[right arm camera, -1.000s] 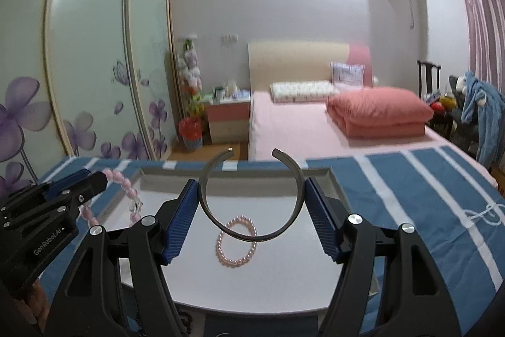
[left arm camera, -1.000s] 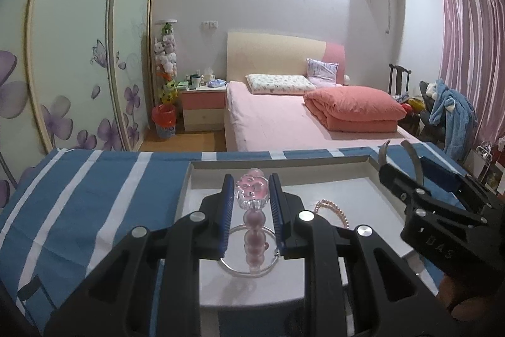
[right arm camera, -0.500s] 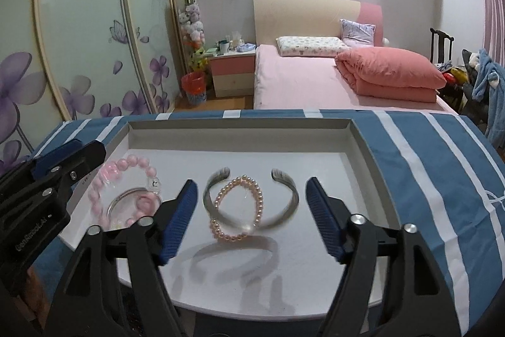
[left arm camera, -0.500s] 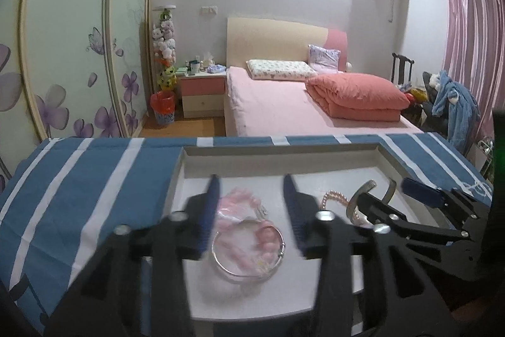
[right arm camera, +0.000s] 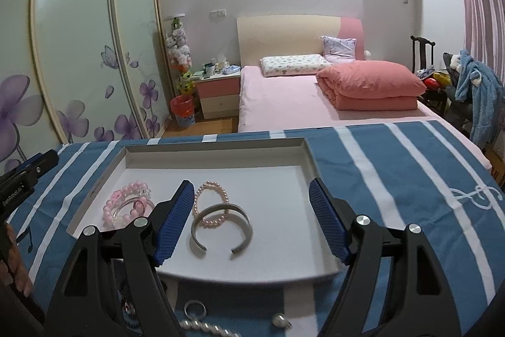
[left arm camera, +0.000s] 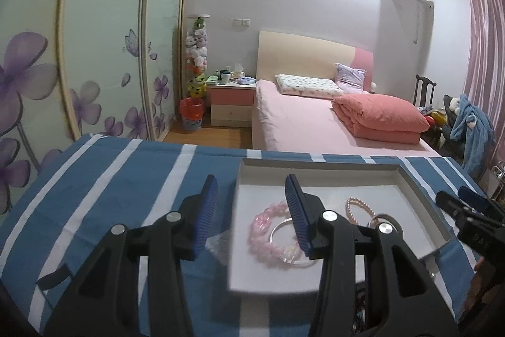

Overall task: Organize jewelry
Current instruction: 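Withdraw both open tools from the tray toward the remaining jewelry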

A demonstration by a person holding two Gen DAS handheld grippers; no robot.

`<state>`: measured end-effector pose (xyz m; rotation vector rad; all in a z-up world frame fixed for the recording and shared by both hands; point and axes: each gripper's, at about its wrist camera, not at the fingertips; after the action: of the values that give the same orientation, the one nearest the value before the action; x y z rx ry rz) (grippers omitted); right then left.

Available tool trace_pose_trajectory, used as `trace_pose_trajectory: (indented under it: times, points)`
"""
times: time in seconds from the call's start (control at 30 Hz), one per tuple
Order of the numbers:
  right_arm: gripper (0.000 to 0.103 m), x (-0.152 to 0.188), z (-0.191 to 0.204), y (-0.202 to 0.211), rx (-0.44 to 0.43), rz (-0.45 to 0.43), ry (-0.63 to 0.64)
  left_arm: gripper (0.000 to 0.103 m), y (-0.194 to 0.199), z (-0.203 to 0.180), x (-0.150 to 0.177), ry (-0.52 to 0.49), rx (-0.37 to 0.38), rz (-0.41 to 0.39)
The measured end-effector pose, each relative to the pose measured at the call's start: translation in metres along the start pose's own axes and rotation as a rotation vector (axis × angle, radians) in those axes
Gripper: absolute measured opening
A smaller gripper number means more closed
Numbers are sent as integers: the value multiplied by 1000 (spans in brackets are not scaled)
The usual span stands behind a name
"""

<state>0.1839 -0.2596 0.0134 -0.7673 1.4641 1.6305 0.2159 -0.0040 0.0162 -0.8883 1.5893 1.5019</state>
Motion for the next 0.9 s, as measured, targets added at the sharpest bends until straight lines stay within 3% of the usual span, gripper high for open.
trace_pose_trajectory:
  times: [0.3,0.53,0.9]
  points:
    - [75,22,-12,33,31,8,16,49,54,16,36,3,7,25]
    - [67,53,-24,30,36,109,19,52,75,18,70,-19,47,102]
    - [54,89,-20,7,29,299,65,61,88,-12,110,-134,140,202]
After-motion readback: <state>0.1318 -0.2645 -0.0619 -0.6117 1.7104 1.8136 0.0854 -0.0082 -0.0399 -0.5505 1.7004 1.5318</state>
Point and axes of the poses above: each gripper's, at about its wrist camera, not at the fingertips, and y roughly against the way its jaws point, z to its left, x to its underside, and after that the axes turned 3 degrees about -y, right-handed
